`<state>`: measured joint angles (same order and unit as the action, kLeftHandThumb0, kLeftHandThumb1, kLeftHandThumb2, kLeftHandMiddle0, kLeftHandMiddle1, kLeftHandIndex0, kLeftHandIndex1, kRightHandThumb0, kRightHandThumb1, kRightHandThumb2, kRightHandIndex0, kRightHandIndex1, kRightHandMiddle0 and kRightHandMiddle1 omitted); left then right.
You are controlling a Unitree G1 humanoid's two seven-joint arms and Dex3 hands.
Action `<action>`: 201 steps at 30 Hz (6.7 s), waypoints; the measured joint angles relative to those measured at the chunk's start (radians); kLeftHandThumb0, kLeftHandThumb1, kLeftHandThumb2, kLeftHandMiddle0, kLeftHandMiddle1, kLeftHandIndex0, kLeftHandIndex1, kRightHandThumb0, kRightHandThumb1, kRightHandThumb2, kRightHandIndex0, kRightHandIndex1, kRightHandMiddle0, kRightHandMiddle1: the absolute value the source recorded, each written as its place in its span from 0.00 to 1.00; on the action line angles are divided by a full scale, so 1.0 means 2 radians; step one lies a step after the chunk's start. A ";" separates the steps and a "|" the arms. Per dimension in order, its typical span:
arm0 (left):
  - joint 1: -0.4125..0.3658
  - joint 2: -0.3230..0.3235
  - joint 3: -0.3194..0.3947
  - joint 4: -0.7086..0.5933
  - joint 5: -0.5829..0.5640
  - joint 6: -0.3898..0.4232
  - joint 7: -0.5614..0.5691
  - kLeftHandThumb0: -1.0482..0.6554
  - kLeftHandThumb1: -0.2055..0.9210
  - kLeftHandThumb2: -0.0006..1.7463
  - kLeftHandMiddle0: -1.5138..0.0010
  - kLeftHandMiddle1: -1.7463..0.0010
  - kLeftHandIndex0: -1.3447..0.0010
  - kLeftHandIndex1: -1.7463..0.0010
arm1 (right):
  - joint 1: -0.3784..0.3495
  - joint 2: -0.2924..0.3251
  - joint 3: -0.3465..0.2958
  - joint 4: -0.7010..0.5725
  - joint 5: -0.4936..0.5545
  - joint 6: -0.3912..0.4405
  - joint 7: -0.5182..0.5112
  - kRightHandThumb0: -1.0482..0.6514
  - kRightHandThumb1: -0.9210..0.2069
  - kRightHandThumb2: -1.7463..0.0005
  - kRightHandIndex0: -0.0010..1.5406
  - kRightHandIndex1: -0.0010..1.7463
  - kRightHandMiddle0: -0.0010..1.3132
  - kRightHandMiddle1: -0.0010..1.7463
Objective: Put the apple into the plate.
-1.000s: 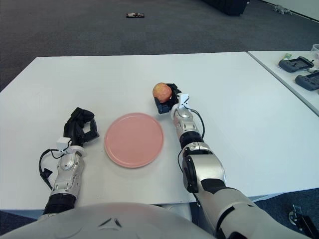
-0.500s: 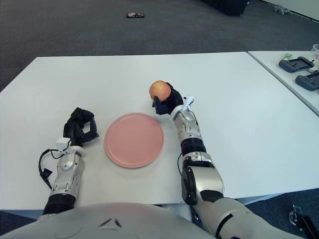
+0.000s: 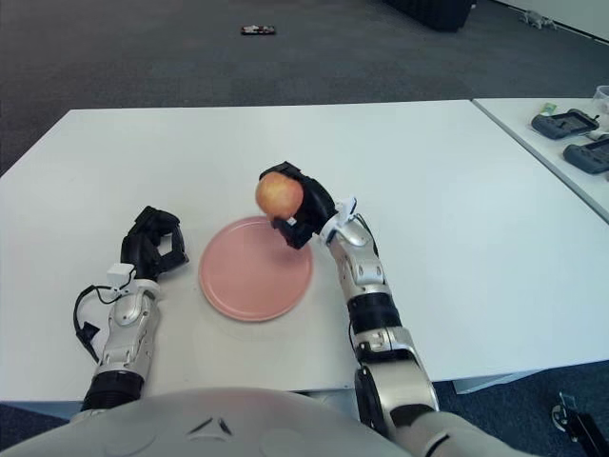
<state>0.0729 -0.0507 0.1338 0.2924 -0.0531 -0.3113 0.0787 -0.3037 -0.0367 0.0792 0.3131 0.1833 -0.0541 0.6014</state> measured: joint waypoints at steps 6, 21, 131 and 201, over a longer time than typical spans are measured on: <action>0.000 0.000 0.000 0.000 0.000 0.001 0.000 0.33 0.47 0.76 0.27 0.00 0.55 0.00 | 0.004 -0.045 0.040 -0.007 -0.037 -0.047 0.050 0.62 0.92 0.00 0.65 0.90 0.54 1.00; 0.000 0.002 0.001 0.002 0.000 0.002 0.000 0.33 0.47 0.76 0.26 0.00 0.55 0.00 | 0.008 -0.110 0.108 -0.044 -0.109 -0.108 0.093 0.62 0.91 0.00 0.64 0.91 0.53 1.00; -0.001 0.007 -0.002 0.001 0.004 0.011 0.001 0.34 0.47 0.75 0.27 0.00 0.55 0.00 | 0.135 -0.070 0.026 -0.105 -0.040 -0.208 -0.143 0.00 0.00 0.57 0.00 0.00 0.00 0.00; 0.005 0.003 -0.002 -0.018 0.000 0.029 -0.001 0.34 0.50 0.74 0.29 0.00 0.57 0.00 | 0.140 0.049 -0.139 -0.017 0.039 -0.064 -0.296 0.36 0.44 0.32 0.46 1.00 0.40 1.00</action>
<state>0.0834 -0.0450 0.1299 0.2558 -0.0531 -0.2525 0.0776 -0.0229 0.0604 -0.1980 0.2799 0.2621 -0.1830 0.0089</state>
